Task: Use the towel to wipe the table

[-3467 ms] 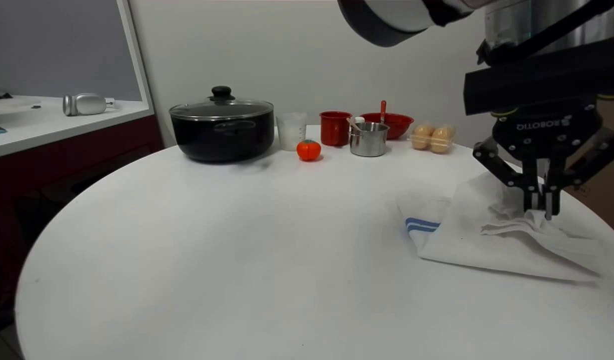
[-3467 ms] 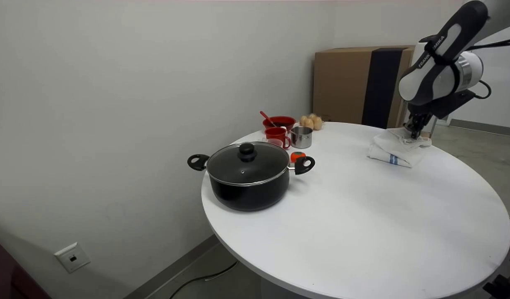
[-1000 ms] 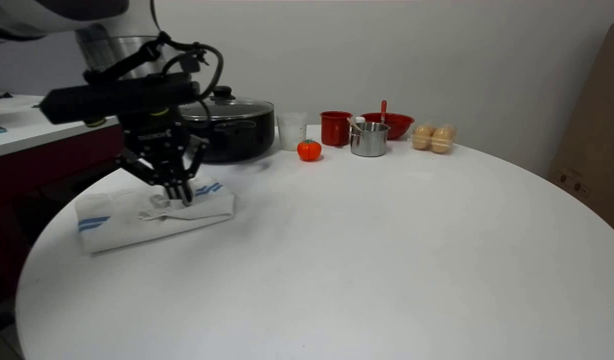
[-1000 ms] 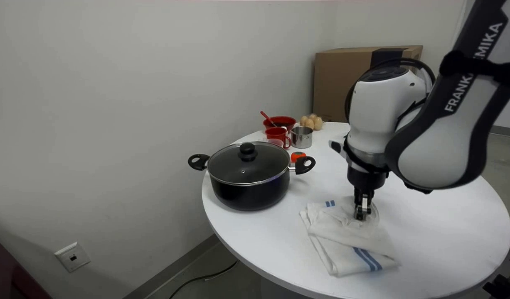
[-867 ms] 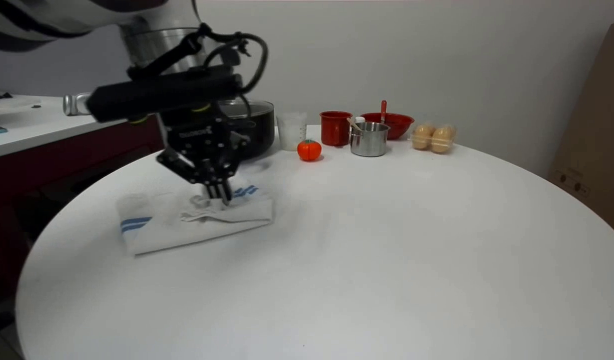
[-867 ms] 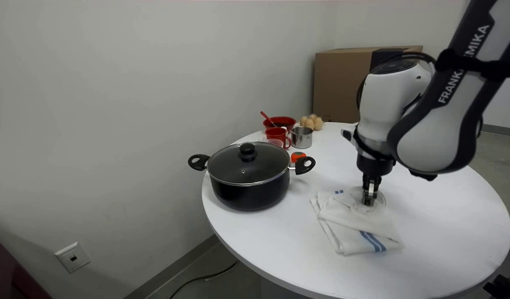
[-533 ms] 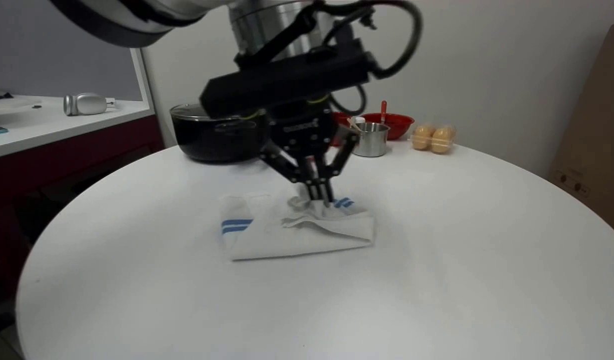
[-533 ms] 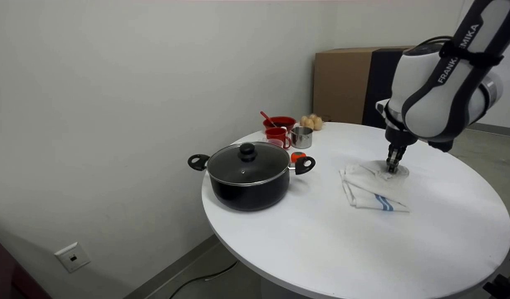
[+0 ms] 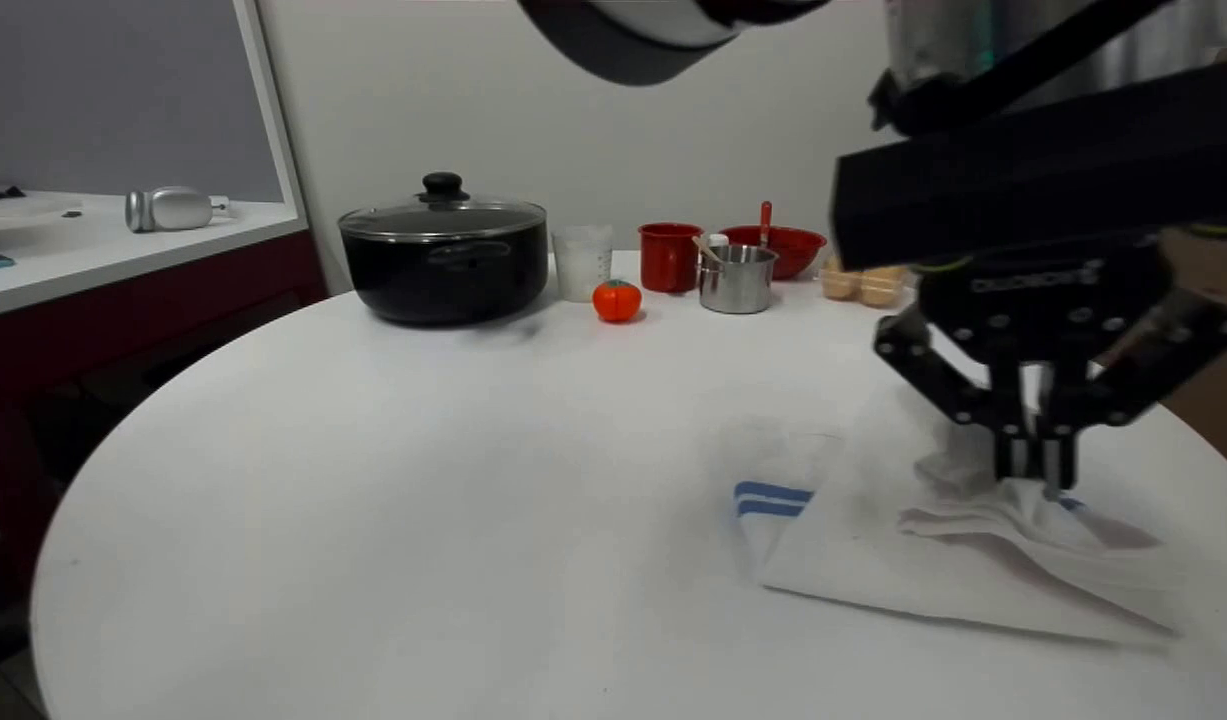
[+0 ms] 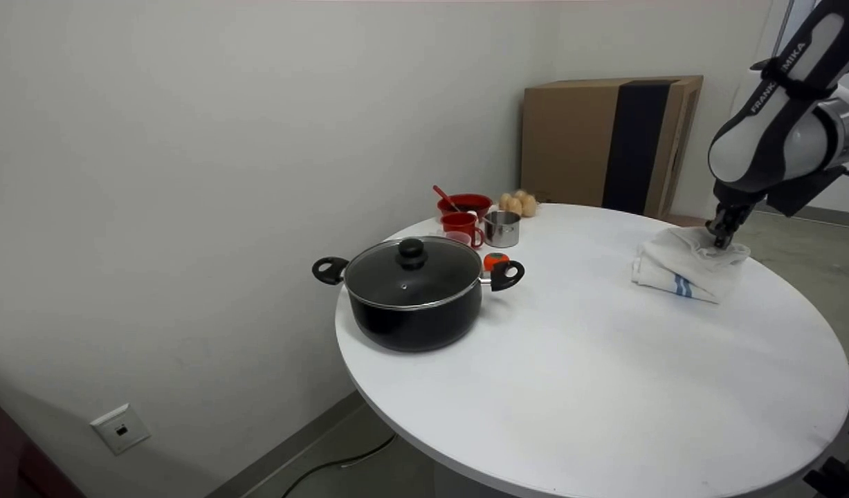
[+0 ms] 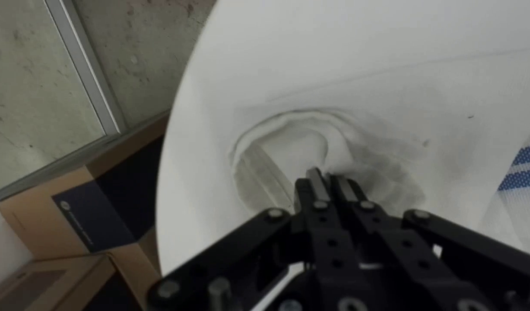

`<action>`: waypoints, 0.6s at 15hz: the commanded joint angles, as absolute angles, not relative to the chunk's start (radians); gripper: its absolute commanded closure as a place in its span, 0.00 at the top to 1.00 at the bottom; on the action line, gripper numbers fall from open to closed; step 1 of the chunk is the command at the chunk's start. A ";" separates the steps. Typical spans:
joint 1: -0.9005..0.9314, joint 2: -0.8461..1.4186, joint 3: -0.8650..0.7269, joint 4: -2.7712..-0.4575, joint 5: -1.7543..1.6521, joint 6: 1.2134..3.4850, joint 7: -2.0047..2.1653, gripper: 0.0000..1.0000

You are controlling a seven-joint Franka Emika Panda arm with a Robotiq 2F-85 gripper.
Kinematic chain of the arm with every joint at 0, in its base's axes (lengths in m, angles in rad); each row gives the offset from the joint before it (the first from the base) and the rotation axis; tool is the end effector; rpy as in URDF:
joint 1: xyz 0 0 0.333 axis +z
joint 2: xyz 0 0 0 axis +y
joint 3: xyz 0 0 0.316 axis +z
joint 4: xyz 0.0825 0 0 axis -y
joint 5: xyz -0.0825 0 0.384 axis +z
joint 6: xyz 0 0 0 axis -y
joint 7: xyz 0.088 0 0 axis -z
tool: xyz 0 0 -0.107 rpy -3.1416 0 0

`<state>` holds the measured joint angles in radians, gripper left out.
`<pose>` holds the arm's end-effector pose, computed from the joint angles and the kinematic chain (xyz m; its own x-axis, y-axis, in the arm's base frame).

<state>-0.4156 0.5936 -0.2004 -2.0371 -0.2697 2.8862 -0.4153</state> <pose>0.5140 -0.3408 0.1768 0.9883 0.1152 0.0995 0.0799 -0.9490 0.3050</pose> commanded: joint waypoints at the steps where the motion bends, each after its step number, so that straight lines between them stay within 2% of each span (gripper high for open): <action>1: -0.478 0.678 -0.189 -1.881 -0.216 2.816 -0.419 0.01; 5: -0.470 0.705 -0.189 -1.841 -0.220 2.798 -0.405 0.01; 9: -0.395 0.654 -0.142 -2.000 -0.256 2.855 -0.416 0.01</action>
